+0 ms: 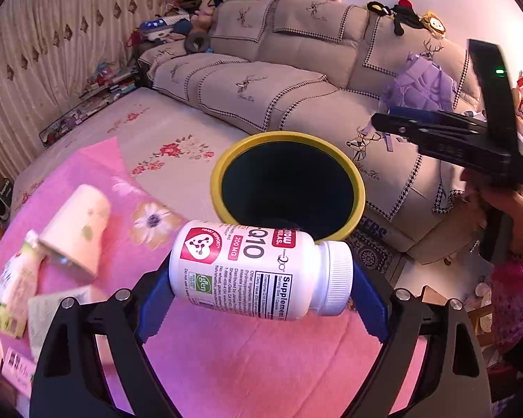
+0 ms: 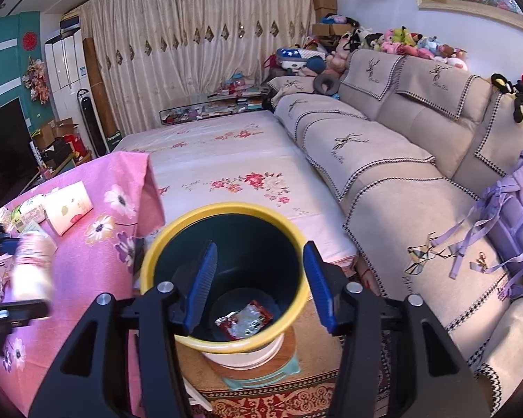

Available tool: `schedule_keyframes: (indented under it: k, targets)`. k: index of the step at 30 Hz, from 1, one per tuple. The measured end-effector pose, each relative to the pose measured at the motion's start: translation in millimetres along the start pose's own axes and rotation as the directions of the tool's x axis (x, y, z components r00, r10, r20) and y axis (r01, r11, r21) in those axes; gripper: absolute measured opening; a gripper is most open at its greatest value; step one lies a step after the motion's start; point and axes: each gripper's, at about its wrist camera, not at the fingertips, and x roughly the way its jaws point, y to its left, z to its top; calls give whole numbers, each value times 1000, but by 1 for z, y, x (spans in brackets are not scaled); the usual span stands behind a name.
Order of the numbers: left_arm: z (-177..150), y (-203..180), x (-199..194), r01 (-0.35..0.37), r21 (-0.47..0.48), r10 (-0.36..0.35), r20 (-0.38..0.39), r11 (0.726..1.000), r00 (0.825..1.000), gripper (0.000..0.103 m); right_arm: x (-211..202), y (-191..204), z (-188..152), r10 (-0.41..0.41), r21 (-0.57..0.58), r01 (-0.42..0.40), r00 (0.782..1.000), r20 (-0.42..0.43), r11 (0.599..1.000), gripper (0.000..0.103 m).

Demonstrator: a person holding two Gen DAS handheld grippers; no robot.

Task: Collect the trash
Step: 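Carry the bottle over the yellow bin and open the left gripper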

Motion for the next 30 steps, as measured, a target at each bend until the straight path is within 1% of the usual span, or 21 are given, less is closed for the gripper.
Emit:
schedule_keyframes:
  k: [4,7,11,15,18,19,20,21,22,24,27,29,30]
  targets:
    - [35,-16,63,10,31,-8,-72,999,997,88,-3,-22,4,-15,8,14,1000,5,1000,50]
    - [54,-21,108,12,27,-8,-148,1000,989,88,2,-37,7,-33,11,33,999,-2,999,50]
    - [66,-21,160,-1,-1,1,-249,1000,968,88,13,-47,7,-38,19,38,999,-21,999,50]
    - [69,-26,190,-15,-8,12,-319,1000,948,88,24,-52,5,-38,29,39,999,-37,999,50]
    - [69,-28,197,-27,-8,23,-340,1000,940,88,29,-56,2,-39,40,41,998,-49,998,50]
    - [69,-28,200,-41,-4,37,-360,999,932,89,30,-55,1,-41,41,43,998,-52,998,50]
    - [66,-26,198,-42,-6,37,-370,999,928,89,32,-55,0,-41,43,43,998,-57,998,50]
    - [65,-26,198,-37,-15,29,-374,999,927,89,32,-55,-1,-40,44,43,997,-59,998,50]
    - [63,-26,197,-35,-19,25,-372,999,928,91,32,-54,-1,-40,45,43,997,-60,998,50]
    - [61,-25,191,-35,-30,22,-360,999,933,93,30,-53,0,-43,43,46,997,-57,998,50]
    - [55,-17,169,-28,-56,8,-327,998,945,93,24,-47,1,-48,40,50,998,-48,998,50]
    - [52,-11,147,-29,-80,5,-287,996,958,94,19,-45,2,-51,39,52,998,-41,998,50]
    - [49,-7,132,-23,-98,-2,-250,995,968,94,17,-42,3,-51,39,52,998,-37,998,50]
